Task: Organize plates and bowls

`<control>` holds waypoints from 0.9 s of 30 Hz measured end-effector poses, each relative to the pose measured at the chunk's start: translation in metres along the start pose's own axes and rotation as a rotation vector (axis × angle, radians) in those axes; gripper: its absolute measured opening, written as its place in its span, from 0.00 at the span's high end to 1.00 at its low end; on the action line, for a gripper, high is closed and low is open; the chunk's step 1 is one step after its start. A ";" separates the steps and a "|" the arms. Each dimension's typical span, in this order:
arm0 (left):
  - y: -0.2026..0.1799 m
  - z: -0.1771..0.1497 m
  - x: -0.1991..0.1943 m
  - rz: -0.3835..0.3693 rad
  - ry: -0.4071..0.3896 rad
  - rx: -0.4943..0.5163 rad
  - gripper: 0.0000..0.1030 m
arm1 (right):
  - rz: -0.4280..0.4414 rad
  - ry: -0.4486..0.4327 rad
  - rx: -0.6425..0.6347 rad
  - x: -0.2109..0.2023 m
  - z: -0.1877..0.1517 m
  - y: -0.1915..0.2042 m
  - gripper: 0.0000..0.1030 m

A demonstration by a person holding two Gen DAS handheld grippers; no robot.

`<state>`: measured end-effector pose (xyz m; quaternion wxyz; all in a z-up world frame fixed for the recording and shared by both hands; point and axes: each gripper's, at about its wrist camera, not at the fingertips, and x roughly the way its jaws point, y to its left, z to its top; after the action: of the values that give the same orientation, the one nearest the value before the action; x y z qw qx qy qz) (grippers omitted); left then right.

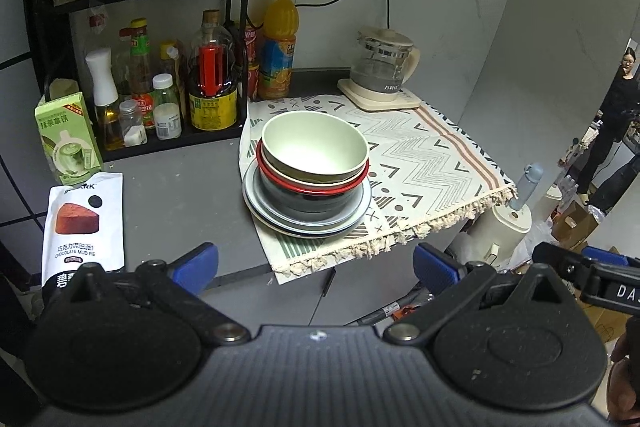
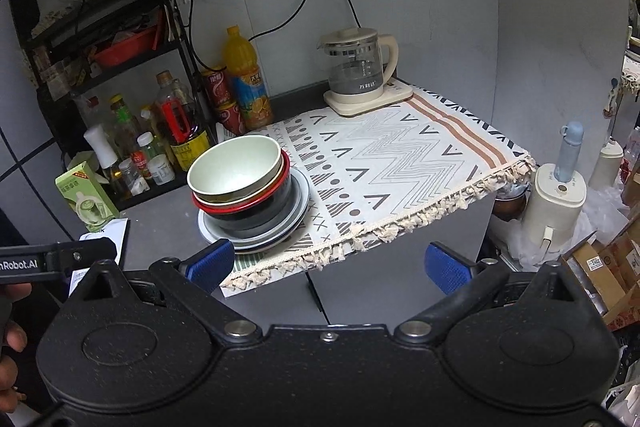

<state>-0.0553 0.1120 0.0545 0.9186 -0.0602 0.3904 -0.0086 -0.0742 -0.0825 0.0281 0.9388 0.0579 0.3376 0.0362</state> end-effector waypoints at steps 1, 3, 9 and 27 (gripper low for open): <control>-0.001 0.000 -0.002 0.001 -0.001 0.005 0.00 | 0.008 0.000 0.003 -0.002 -0.001 0.000 0.01; -0.001 -0.001 -0.006 -0.002 -0.001 0.008 0.00 | 0.013 -0.002 -0.001 -0.006 -0.003 0.001 0.01; -0.003 -0.005 -0.016 -0.003 -0.007 0.014 0.00 | 0.016 -0.012 -0.012 -0.017 -0.008 0.004 0.01; -0.003 -0.012 -0.027 0.009 -0.010 0.027 0.00 | 0.031 -0.026 -0.011 -0.030 -0.013 0.001 0.01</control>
<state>-0.0825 0.1092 0.0664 0.9214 -0.0460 0.3858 -0.0095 -0.1051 -0.0838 0.0373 0.9427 0.0584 0.3242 0.0519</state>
